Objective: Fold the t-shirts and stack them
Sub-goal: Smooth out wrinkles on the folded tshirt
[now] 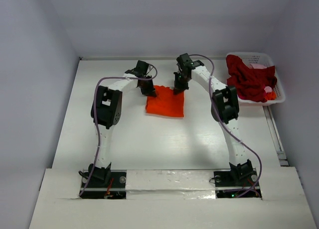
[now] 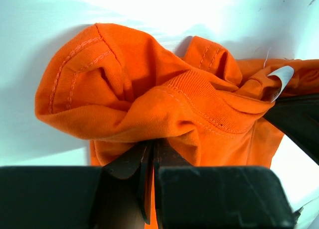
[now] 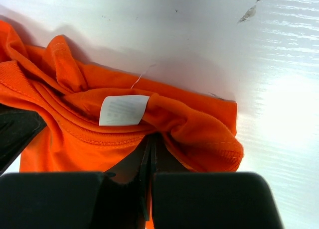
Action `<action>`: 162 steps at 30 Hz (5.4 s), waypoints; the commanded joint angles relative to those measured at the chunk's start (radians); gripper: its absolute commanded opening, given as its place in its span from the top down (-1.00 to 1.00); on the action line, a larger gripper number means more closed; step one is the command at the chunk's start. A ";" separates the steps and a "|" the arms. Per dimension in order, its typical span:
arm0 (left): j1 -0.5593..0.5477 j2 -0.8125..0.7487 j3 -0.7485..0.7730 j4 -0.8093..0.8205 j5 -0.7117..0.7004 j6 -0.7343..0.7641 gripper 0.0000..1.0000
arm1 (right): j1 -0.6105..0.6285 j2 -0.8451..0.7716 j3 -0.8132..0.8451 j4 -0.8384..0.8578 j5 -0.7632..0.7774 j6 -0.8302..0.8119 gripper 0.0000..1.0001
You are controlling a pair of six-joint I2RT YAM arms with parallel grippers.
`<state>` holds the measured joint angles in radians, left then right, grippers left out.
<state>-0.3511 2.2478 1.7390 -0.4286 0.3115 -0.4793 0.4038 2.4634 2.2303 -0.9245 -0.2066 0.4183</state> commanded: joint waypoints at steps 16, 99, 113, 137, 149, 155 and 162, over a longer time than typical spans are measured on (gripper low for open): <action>0.009 -0.097 -0.302 0.036 -0.058 0.011 1.00 | -0.017 0.040 0.095 -0.022 -0.004 -0.006 1.00; -0.230 -0.791 -0.272 0.484 -0.015 -0.272 -0.98 | -0.017 -1.110 -0.561 1.111 -0.415 0.454 -0.99; -0.258 -0.743 -0.202 0.496 0.116 -0.281 -0.98 | -0.017 -1.126 -0.632 1.526 -0.571 0.593 -0.99; -0.298 -0.785 -0.384 0.726 0.041 -0.383 -0.98 | -0.008 -1.048 -0.672 1.889 -0.610 0.629 -0.99; -0.298 -0.777 -0.418 0.810 0.037 -0.432 -0.98 | -0.008 -1.063 -0.710 1.981 -0.590 0.642 -1.00; -0.289 -0.789 -0.498 0.971 0.066 -0.536 -0.98 | -0.008 -1.086 -0.768 2.084 -0.554 0.654 -0.99; -0.255 -0.774 -0.621 1.292 0.121 -0.711 -0.98 | -0.008 -1.132 -0.814 2.091 -0.531 0.625 -1.00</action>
<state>-0.6186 1.4902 1.1225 0.6247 0.3965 -1.0966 0.3874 1.3823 1.4044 1.1027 -0.7631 1.0649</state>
